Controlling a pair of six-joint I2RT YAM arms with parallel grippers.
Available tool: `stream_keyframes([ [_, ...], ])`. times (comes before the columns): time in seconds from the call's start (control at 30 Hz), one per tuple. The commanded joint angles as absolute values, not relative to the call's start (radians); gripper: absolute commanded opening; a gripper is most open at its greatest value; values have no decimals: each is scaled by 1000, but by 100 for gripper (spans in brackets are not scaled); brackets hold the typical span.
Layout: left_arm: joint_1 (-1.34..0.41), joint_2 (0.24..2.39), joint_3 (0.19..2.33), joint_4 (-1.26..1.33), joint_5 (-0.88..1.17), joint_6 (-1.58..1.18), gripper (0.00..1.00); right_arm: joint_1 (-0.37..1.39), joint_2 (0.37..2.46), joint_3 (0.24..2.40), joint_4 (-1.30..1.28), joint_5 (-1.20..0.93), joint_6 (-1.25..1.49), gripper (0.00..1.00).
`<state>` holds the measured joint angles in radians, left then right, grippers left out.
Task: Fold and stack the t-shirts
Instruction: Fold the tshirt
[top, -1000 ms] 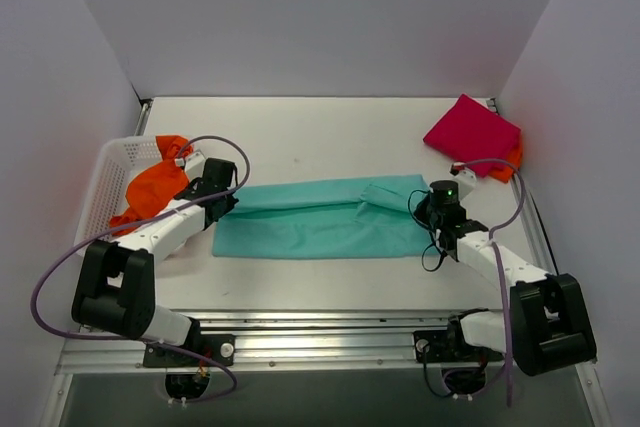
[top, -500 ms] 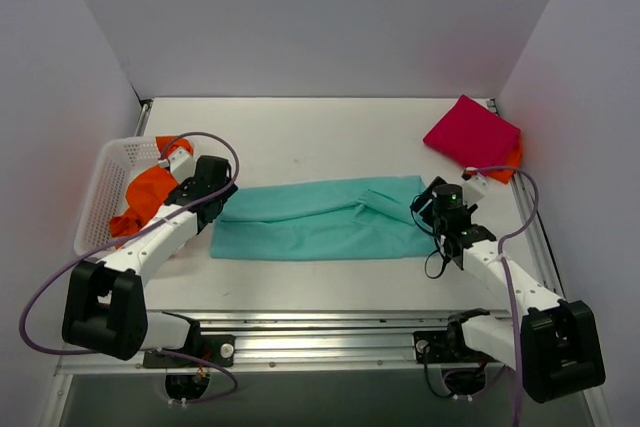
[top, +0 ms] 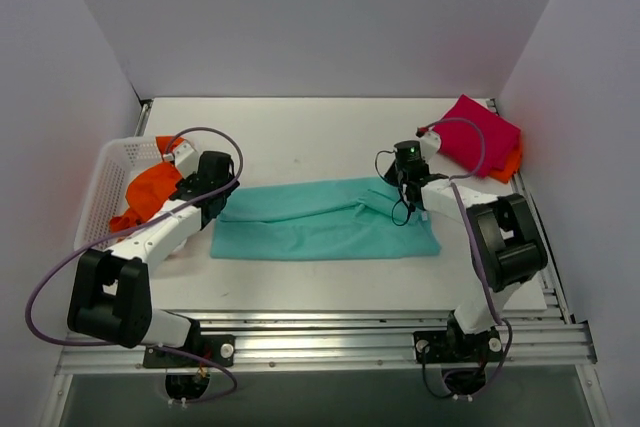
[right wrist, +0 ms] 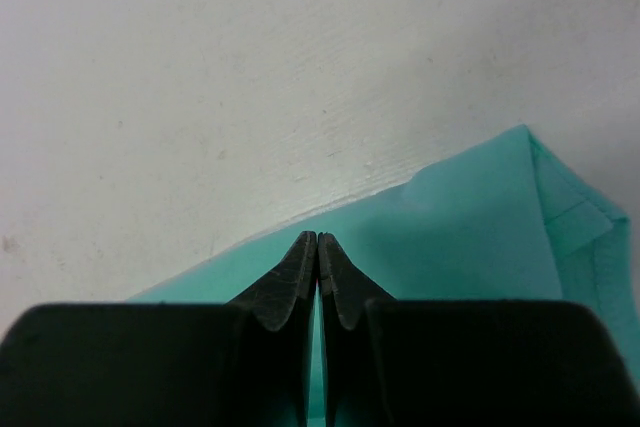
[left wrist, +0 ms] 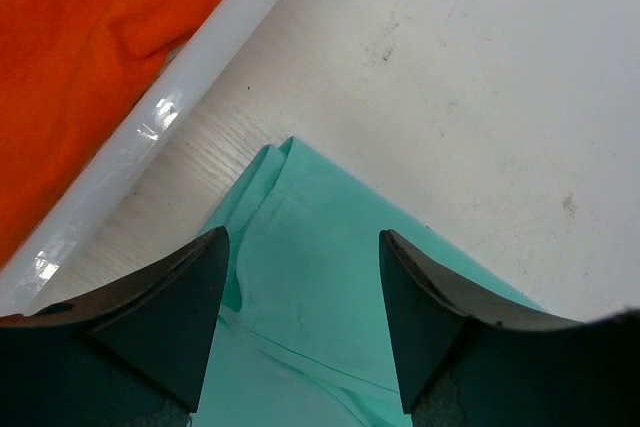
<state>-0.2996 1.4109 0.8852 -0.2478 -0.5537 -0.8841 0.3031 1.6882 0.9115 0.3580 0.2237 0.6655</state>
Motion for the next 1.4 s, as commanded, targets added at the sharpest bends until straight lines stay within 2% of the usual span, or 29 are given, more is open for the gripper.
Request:
stream_keyframes([
  [0.0,-293,1408,873,-175,-552,-865,70,319,1750,956,387,209,649,0],
  [0.2,-287,1424,871,-155,-542,-864,69,380,1755,937,390,189,660,0],
  [0.57,-282,1463,870,-140,-528,-861,67,596,1585,847,259,304,681,0],
  [0.9,-270,1491,868,-115,-509,-857,66,643,1509,692,276,370,730,0],
  [1.37,-270,1494,873,-110,-520,-850,64,653,1350,960,141,417,657,0],
])
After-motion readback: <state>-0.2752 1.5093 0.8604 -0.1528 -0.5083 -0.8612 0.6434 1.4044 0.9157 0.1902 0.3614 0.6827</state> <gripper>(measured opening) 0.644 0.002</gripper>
